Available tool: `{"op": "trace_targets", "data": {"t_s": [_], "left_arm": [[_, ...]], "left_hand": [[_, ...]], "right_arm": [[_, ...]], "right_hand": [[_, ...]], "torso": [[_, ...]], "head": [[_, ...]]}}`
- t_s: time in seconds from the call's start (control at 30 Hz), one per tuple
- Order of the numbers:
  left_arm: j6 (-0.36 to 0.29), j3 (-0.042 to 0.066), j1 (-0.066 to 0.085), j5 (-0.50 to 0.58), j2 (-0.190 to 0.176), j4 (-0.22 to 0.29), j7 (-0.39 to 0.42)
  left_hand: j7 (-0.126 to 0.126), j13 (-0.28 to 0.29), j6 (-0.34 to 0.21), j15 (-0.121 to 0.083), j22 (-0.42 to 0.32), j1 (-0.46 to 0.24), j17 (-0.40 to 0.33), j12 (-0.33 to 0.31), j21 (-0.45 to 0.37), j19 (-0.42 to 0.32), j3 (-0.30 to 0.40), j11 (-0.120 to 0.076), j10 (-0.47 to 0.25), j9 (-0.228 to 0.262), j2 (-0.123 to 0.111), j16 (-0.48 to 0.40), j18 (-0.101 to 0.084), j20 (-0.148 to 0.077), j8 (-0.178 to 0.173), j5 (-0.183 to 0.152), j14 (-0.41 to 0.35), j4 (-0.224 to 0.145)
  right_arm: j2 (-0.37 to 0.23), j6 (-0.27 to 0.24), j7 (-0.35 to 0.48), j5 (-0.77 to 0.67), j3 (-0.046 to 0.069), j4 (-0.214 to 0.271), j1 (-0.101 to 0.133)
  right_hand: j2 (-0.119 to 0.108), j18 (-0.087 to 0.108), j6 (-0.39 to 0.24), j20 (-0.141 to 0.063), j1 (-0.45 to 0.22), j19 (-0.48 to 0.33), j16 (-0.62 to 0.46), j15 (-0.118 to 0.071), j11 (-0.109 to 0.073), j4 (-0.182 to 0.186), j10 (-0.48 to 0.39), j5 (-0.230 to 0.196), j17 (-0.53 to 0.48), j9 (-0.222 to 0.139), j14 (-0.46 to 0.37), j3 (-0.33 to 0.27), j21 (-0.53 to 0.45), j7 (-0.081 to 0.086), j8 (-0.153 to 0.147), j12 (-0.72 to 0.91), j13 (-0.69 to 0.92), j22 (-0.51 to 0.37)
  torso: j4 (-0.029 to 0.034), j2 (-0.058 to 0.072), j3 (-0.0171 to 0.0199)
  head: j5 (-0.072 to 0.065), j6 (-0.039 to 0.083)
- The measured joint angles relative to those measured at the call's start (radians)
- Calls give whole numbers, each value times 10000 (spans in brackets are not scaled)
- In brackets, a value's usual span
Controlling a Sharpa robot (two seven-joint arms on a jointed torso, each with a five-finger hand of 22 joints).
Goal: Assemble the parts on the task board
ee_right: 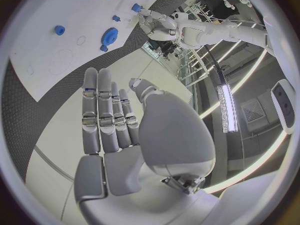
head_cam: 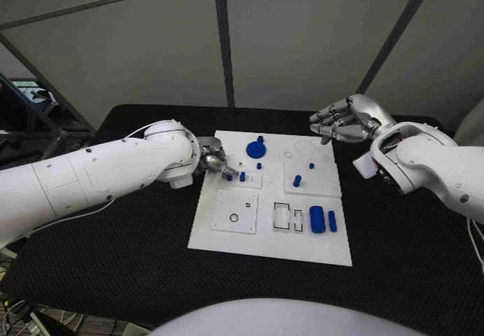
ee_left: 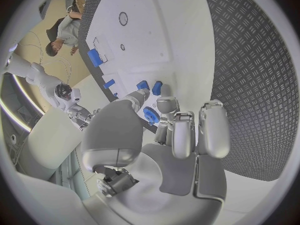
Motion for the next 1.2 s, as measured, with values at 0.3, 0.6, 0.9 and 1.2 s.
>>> {"op": "trace_targets", "data": {"t_s": [0.3,0.6,0.9,1.2], "left_arm": [[-274,15,0,66,-130,135,0],[-789,57,-2,358,-285,220,21],[-2004,81,12,1569,-228,130,1407],[-3099,44,49,1859,326,-184,3794]], "left_hand": [[0,0,0,0,0,34,0,0,0,0,-1212,36,-35,0,114,0,-2,0,-82,-632,0,685],[81,-444,-81,20,0,198,0,-317,-373,-96,-1952,102,-403,0,434,-104,-3,48,-168,-1440,20,867],[1257,-3077,-2226,1107,-4379,3312,-4697,-3214,-7142,-4530,-1772,1206,-4314,-615,646,-6637,11,794,-1100,-1398,-3625,-72],[1392,-5327,-1863,1309,-5588,4794,-6527,-5165,-8342,-4242,-1003,1439,-4510,-2250,271,-7992,704,1139,-2149,-1398,-3711,-753]], "right_arm": [[-2,1,-4,0,0,-13,0],[20,28,-4,0,0,-44,1],[37,41,1,0,0,-90,1],[74,43,1,0,0,-135,1]], "right_hand": [[0,0,0,0,0,0,0,0,0,0,0,0,0,0,0,0,0,0,0,0,1,1],[0,0,0,0,0,0,-48,0,0,0,0,0,-1,0,0,0,0,0,0,0,-19,-9],[0,0,0,0,0,0,-60,0,0,0,0,22,-1,0,0,0,-43,0,0,-43,-44,-28],[0,0,-37,0,0,0,-153,0,37,4,-37,41,-1,0,0,56,-113,37,0,-68,-98,-55]], "torso": [[8,0,-5],[8,-4,-7],[8,-6,-2],[-5,-1,10]], "head": [[-6,-6],[-46,-5],[-110,53],[-260,149]]}}
